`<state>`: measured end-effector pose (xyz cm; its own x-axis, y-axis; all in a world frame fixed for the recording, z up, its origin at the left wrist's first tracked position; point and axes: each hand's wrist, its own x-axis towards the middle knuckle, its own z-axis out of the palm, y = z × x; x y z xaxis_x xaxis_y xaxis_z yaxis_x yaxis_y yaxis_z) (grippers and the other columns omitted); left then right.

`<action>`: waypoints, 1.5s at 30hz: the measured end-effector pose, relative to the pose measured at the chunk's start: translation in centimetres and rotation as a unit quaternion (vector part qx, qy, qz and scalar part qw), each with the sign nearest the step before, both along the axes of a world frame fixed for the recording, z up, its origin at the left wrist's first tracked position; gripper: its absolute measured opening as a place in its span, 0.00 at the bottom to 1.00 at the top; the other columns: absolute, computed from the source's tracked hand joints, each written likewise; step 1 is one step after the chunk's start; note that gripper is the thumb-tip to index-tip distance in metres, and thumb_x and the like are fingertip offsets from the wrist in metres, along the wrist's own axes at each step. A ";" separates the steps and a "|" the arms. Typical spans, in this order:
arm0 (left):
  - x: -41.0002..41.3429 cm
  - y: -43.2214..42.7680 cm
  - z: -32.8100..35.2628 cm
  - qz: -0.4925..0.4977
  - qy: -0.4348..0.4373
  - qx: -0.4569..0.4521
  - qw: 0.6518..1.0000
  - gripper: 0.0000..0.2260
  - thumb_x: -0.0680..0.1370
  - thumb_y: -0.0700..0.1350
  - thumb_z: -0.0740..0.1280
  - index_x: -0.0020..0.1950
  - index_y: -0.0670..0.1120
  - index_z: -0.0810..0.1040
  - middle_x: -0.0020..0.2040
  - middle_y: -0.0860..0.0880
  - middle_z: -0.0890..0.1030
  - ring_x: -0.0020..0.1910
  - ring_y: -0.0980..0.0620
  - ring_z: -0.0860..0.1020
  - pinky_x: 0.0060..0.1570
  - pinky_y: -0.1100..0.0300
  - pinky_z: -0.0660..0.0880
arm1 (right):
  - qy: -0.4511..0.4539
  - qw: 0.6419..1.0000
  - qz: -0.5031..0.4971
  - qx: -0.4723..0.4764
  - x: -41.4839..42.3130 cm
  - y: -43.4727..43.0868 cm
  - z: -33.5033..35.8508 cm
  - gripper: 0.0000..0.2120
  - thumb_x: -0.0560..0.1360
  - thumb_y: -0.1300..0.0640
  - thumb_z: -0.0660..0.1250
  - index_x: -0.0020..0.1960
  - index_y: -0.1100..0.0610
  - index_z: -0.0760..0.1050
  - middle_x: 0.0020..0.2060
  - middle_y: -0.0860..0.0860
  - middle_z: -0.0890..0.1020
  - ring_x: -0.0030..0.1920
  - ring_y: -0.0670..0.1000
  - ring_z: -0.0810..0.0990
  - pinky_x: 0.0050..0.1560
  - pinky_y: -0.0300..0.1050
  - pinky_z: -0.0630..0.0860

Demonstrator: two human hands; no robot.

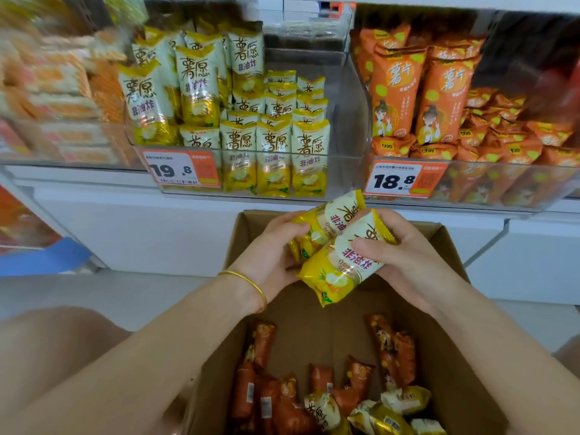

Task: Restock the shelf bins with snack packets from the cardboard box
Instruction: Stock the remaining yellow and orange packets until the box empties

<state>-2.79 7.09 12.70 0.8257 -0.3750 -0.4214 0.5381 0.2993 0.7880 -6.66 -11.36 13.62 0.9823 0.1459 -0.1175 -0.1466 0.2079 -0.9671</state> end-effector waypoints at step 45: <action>14.1 9.8 6.1 0.195 -0.570 0.660 0.450 0.15 0.69 0.37 0.60 0.53 0.39 0.80 0.64 0.35 0.73 0.67 0.33 0.67 0.69 0.35 0.58 | -0.193 0.912 -0.030 -0.360 22.7 10.2 11.4 0.17 0.69 0.54 0.76 0.57 0.53 0.78 0.51 0.49 0.83 0.51 0.49 0.82 0.56 0.54 0.79</action>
